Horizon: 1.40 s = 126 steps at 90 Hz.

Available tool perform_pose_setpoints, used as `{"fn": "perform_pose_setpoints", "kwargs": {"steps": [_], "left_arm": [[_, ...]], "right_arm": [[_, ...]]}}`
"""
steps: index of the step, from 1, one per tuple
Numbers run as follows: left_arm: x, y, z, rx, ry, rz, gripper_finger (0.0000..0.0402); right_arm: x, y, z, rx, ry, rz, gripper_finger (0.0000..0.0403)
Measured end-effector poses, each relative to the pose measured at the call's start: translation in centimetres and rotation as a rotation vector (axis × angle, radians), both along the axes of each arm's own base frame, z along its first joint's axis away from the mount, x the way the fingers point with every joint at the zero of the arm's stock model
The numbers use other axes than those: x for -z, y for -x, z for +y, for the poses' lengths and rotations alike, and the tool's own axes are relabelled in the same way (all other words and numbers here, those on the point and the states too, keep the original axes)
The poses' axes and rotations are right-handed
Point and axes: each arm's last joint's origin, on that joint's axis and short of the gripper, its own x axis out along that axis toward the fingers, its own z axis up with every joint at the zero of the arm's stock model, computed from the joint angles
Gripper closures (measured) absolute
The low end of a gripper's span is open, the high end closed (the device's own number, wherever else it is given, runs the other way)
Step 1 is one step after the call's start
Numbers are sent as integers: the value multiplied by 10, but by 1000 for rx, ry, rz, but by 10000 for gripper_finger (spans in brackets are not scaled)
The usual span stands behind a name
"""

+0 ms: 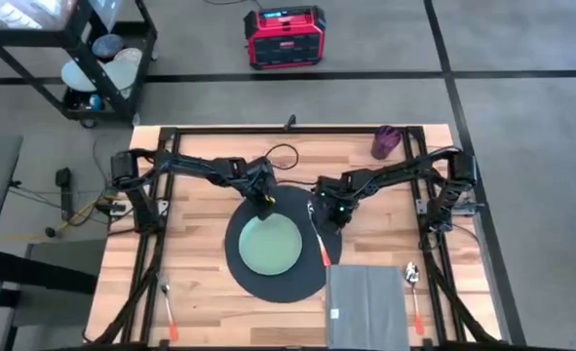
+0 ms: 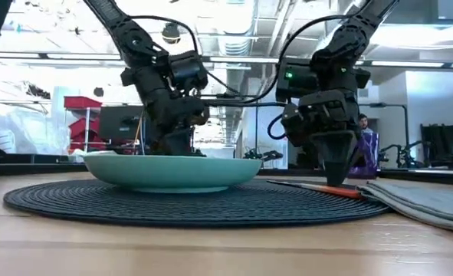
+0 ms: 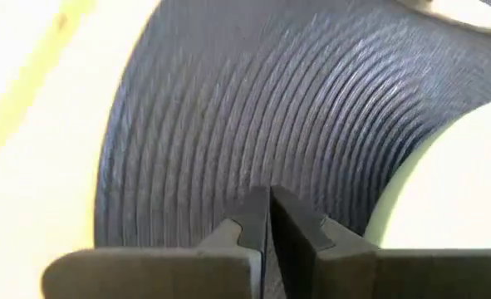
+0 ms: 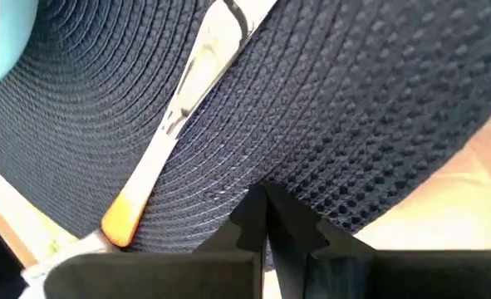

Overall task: Set table place
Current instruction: Adjust the blue place mat on the table, then put the orange spoon on the blue placemat to the right of the orange fork

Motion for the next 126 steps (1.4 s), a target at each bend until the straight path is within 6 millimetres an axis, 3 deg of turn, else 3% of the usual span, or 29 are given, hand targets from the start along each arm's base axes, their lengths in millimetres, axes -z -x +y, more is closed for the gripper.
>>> {"fn": "perform_pose_setpoints", "kwargs": {"steps": [20,49,68,100,113,126], "left_arm": [[-14,-8,10,-5,-33,-50,401],[-13,-2,16,-21,-23,0,401],[-6,7,12,50,-24,96,401],[-4,9,12,120,-61,106,401],[-3,10,11,119,-56,116,401],[-1,16,9,152,-42,176,401]], "right_arm": [[2,5,-4,27,-15,15,403],[2,6,-9,31,-34,-1,403],[-20,7,-15,57,66,-93,403],[-62,31,-23,75,134,-122,403],[-65,33,-15,45,128,-107,403],[-55,27,-7,13,113,-113,403]]}}
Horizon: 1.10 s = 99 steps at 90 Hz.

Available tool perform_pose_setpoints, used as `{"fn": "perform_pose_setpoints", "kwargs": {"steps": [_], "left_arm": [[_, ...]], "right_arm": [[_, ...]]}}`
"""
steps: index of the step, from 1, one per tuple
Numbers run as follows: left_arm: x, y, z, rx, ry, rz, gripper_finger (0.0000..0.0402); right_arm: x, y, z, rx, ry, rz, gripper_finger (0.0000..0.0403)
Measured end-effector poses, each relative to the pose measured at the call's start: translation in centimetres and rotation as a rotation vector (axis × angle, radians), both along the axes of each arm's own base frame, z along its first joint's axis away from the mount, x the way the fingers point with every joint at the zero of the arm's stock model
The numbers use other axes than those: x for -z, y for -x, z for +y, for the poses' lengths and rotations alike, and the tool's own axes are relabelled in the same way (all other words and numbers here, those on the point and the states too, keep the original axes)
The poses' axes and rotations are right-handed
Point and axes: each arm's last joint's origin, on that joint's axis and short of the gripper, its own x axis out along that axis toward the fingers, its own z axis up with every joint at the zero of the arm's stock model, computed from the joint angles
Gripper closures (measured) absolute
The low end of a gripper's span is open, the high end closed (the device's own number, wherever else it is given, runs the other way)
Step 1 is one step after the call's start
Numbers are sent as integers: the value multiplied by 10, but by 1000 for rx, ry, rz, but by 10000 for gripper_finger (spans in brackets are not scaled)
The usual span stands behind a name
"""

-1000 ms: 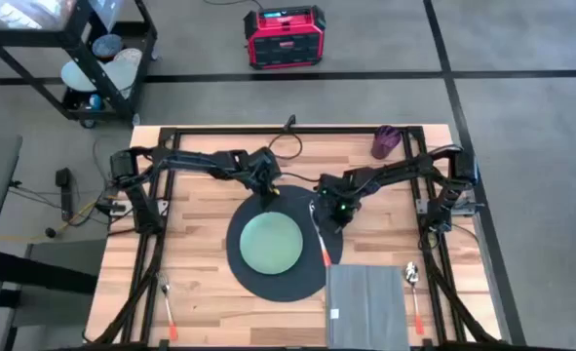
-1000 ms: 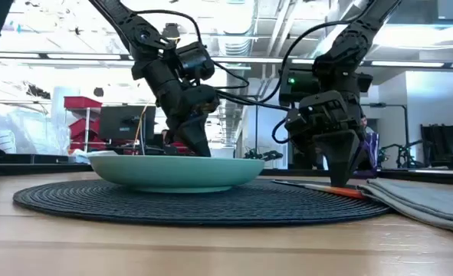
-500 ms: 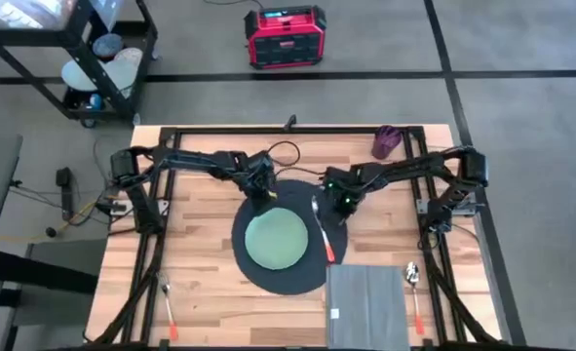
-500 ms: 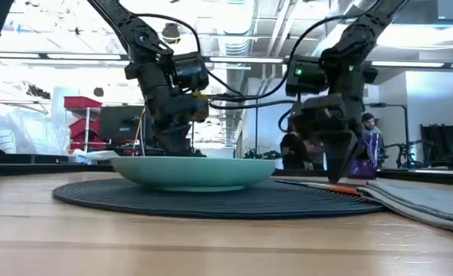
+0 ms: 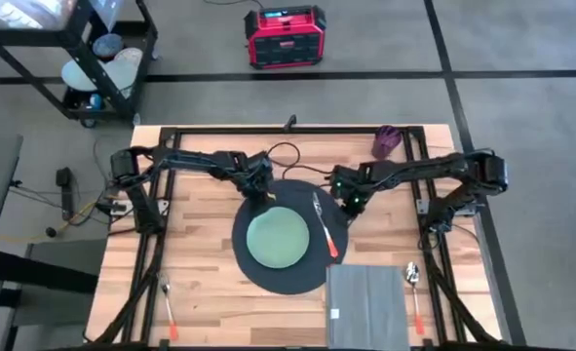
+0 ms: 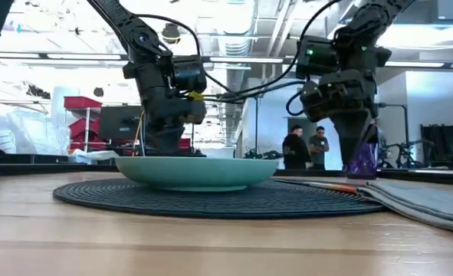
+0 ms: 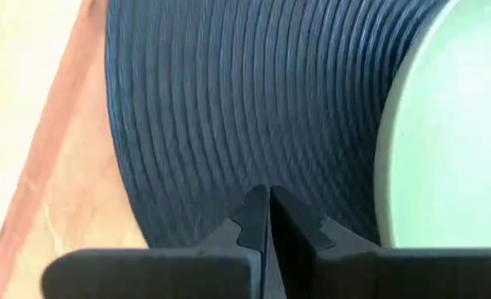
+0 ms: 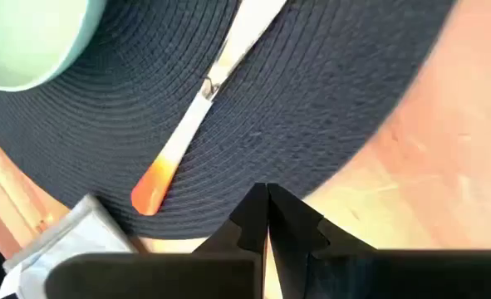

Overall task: Set table place
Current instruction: Put the orange spoon on the blue placemat to the right of the orange fork

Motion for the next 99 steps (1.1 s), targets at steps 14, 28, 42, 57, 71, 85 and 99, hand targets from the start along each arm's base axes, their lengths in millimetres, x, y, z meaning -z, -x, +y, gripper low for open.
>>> {"fn": "perform_pose_setpoints", "kwargs": {"steps": [14,28,42,57,71,85,99], "left_arm": [[1,3,-1,61,-12,25,401],[1,4,0,69,-23,35,401],[1,5,1,87,-31,43,401],[2,6,1,100,-32,52,401],[2,6,1,158,-52,45,401],[1,4,2,182,-69,27,401],[1,4,2,201,-78,19,401]], "right_arm": [[10,-9,12,-23,-49,6,403],[13,12,19,-18,-14,237,403],[1,48,37,-32,-5,314,403],[-31,90,73,170,-73,216,403],[-60,127,103,435,-160,66,403],[-54,150,139,537,-202,106,403],[-46,165,184,560,-269,149,403]]}}
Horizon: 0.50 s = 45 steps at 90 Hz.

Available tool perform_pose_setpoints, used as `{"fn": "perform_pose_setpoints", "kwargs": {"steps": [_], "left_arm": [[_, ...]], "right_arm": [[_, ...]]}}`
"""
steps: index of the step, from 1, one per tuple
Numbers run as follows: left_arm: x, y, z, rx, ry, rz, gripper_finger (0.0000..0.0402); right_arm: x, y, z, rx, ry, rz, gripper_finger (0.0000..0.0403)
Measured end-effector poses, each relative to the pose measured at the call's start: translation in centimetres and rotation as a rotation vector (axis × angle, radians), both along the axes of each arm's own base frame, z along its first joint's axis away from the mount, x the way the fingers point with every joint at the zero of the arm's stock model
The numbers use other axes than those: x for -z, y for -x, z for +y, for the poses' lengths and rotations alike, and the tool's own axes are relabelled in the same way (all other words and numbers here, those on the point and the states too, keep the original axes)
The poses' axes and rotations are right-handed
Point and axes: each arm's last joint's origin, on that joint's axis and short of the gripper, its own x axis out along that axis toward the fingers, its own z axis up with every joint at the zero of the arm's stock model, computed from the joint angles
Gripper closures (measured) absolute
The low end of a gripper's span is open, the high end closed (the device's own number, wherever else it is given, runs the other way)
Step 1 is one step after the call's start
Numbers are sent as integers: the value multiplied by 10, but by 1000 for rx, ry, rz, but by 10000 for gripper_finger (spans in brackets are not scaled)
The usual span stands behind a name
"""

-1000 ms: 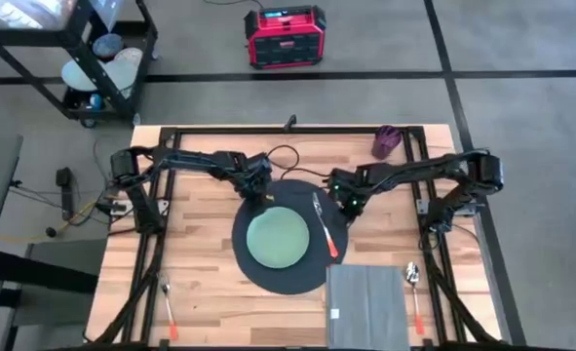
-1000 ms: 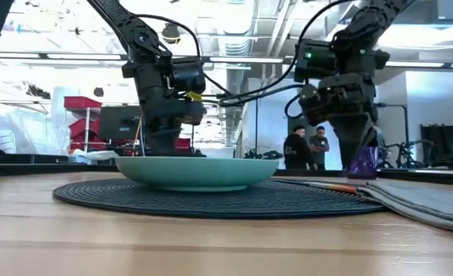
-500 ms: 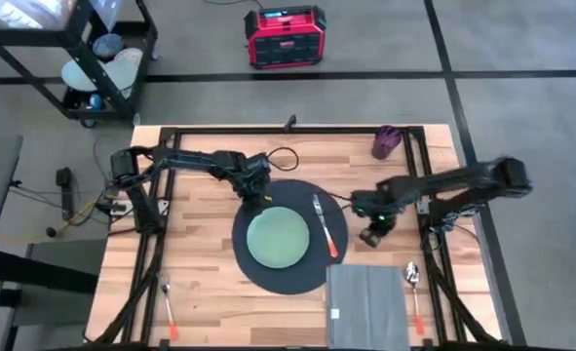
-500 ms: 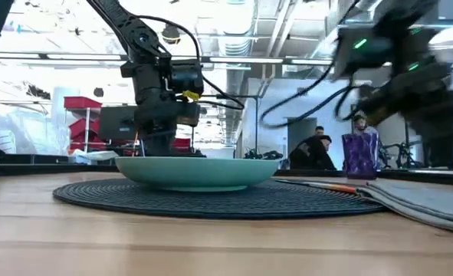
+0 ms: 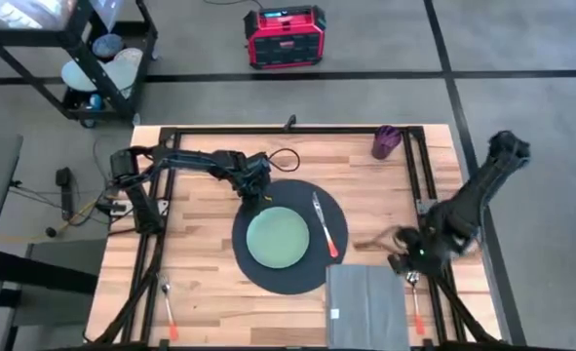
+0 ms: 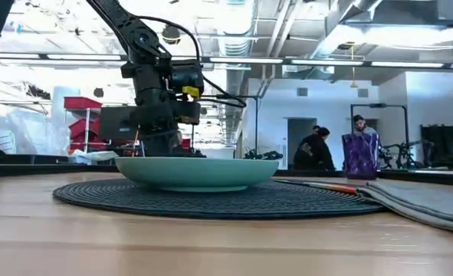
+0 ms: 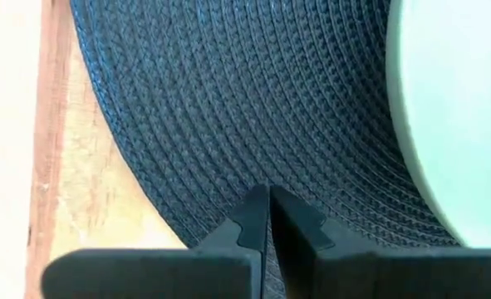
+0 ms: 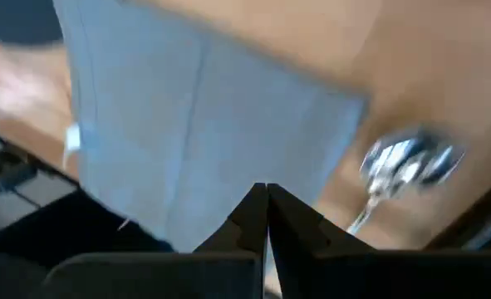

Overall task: Set table place
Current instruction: Put the orange spoon on the blue placemat to the right of the orange fork

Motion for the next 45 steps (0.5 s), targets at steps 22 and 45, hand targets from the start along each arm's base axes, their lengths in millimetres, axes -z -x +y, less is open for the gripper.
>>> {"fn": "perform_pose_setpoints", "kwargs": {"steps": [22,45], "left_arm": [[-1,-2,1,-1,-9,-25,401],[-2,-5,1,4,5,-61,401]], "right_arm": [[0,5,29,-160,-105,177,385],[14,-9,35,-130,-128,203,307]]}}
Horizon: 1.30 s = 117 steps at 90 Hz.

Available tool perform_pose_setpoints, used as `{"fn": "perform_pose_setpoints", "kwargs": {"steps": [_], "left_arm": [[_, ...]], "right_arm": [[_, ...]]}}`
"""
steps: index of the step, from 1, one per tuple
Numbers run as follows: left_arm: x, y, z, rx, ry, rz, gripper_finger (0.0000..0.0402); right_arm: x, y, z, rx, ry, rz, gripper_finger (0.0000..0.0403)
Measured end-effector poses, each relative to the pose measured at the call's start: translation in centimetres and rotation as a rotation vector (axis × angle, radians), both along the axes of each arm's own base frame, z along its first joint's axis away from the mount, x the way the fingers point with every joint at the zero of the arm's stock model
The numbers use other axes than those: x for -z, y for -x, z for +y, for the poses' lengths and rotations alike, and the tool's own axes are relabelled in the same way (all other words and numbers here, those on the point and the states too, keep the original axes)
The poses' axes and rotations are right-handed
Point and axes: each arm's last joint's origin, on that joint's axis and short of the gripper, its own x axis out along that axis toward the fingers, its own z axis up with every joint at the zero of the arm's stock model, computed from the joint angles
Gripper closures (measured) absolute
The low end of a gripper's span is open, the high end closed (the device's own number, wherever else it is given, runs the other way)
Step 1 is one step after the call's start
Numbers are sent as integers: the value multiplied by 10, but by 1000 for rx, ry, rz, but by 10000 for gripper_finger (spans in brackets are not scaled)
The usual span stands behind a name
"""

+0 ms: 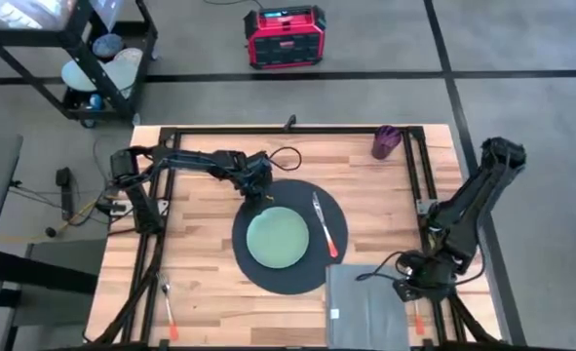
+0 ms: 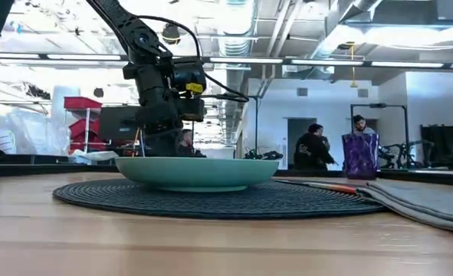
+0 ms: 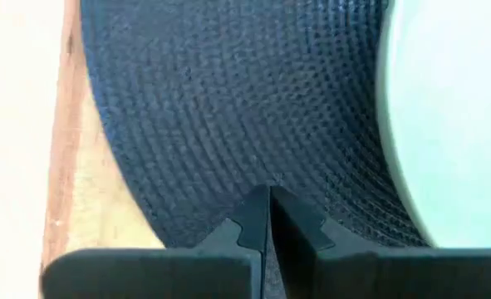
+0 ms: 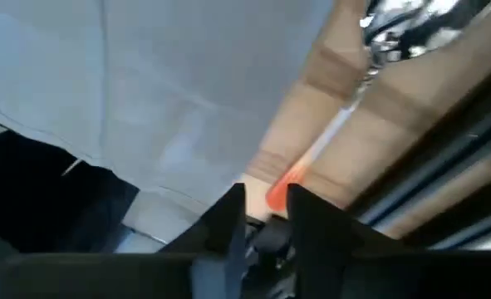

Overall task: Set table place
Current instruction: Put the orange spoon on the blue placemat to the right of the orange fork

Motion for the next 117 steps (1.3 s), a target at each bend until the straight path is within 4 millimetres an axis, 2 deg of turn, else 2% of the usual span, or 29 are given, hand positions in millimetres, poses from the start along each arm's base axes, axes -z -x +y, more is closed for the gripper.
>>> {"fn": "perform_pose_setpoints", "kwargs": {"steps": [17,30,62,87,103,117], "left_arm": [[0,0,0,1,1,3,401],[0,0,0,6,-1,3,401],[0,0,0,7,-1,5,401],[0,0,0,6,-2,2,401],[0,1,-1,6,2,12,401],[1,2,-1,6,5,20,401]], "right_arm": [[25,-1,11,-43,-49,230,274],[29,-8,14,-27,-66,239,261],[46,-19,13,6,-9,300,262],[59,-18,11,-5,4,457,262],[65,-23,12,-32,-33,493,274],[64,-41,6,-62,-66,355,284]]}}
